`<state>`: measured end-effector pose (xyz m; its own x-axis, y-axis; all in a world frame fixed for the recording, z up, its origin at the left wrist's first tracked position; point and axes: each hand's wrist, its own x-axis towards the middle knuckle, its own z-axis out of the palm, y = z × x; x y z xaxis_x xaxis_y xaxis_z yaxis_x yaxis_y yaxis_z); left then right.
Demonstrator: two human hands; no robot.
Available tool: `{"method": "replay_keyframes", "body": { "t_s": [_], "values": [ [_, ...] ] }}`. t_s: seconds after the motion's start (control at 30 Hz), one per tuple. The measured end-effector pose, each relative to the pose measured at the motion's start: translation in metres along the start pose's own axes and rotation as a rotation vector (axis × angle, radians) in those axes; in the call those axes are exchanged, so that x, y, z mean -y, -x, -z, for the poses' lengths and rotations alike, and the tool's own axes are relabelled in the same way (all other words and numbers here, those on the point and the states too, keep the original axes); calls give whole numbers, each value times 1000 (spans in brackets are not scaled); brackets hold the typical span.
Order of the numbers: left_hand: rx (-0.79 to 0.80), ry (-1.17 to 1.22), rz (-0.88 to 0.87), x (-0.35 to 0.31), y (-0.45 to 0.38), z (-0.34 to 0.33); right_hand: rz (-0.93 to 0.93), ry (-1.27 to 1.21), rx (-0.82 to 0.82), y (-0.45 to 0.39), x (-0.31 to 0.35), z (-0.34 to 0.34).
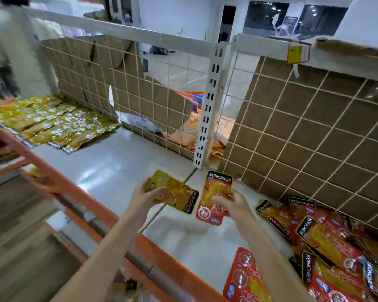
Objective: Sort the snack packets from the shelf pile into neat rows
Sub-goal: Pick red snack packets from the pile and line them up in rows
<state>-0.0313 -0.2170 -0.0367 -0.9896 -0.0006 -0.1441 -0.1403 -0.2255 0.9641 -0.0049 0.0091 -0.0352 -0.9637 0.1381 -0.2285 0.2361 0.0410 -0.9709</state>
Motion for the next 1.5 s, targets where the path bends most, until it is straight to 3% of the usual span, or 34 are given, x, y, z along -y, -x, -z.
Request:
{"method": "replay_keyframes", "body": {
  "t_s": [0.33,0.6,0.8,1.0,1.13,1.33,1.5],
  "values": [
    [-154,-8,-33,-7,37,39,-38,-192,104,12,8,-25],
    [-97,-79,7,-13,31,48,-109,-170,-105,14,4,-34],
    [-42,-144,30,-19,20,69,-103,-501,-179,29,7,-54],
    [-107,-91,63,-25,16,117,-201,-758,-128,36,10,-121],
    [-161,-48,61,-31,20,169,-195,-562,-110,30,5,-182],
    [-261,-88,44,-42,33,257,-157,-556,93,28,4,-277],
    [-346,-44,59,-50,34,311,-163,-470,151,23,4,-336]
  ]
}}
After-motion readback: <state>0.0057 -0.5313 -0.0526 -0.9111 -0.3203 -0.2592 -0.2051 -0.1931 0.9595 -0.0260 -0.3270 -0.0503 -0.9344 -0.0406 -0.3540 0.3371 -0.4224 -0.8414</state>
